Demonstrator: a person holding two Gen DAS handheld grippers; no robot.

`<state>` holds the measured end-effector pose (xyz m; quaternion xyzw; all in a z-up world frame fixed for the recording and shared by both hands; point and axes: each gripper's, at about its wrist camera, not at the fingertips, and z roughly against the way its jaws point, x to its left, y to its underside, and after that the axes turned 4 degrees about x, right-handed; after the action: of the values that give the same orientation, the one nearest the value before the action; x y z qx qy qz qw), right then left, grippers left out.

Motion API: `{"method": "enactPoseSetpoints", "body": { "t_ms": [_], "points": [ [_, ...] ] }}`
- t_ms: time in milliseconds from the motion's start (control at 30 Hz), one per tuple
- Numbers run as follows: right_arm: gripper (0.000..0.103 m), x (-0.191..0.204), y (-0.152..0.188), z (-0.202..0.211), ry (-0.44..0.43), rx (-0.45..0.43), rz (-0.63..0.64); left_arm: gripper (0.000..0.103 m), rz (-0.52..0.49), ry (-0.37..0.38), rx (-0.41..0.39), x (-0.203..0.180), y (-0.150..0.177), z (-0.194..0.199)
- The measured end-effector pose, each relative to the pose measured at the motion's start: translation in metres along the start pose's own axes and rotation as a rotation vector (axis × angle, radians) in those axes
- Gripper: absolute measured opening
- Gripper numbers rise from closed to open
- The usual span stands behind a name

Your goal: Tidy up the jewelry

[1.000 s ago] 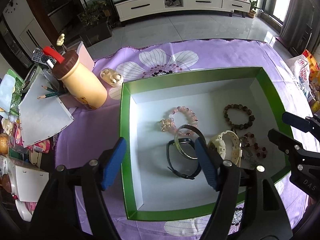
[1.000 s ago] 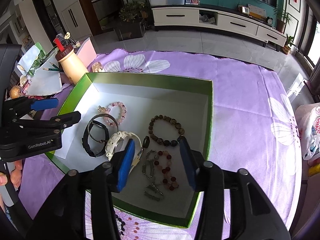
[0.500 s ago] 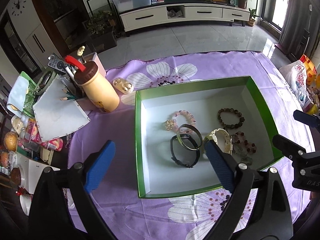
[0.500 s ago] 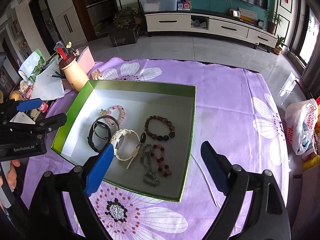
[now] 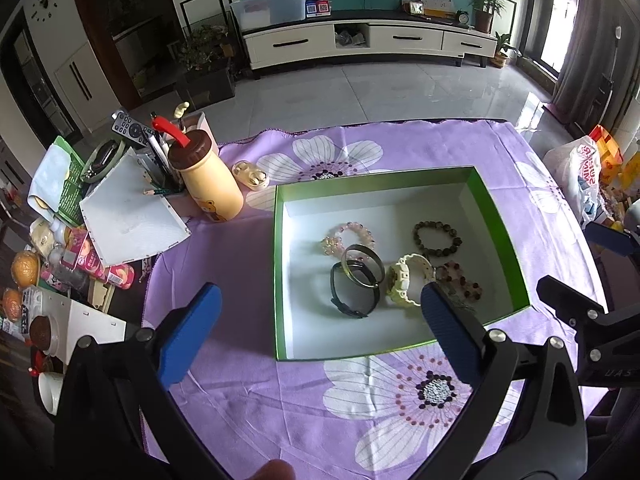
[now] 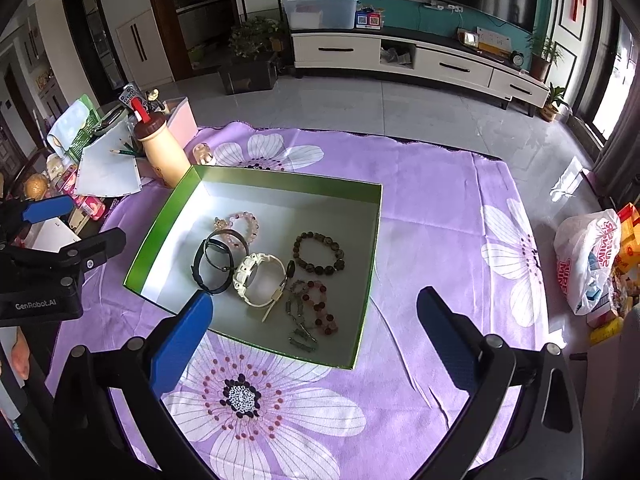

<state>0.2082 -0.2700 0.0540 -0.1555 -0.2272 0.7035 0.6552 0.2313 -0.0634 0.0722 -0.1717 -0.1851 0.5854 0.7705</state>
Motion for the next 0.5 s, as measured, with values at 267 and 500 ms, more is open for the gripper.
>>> {"method": "enactPoseSetpoints", "body": {
  "t_ms": [267, 500],
  "points": [
    [0.102, 0.001, -0.002, 0.023, 0.023, 0.001, -0.003, 0.101, 0.012, -0.013, -0.007, 0.000, -0.002, 0.025],
    [0.102, 0.007, -0.007, 0.034, 0.046, 0.031, 0.017, 0.101, 0.020, -0.045, 0.015, 0.002, -0.006, 0.034]
  ]
}}
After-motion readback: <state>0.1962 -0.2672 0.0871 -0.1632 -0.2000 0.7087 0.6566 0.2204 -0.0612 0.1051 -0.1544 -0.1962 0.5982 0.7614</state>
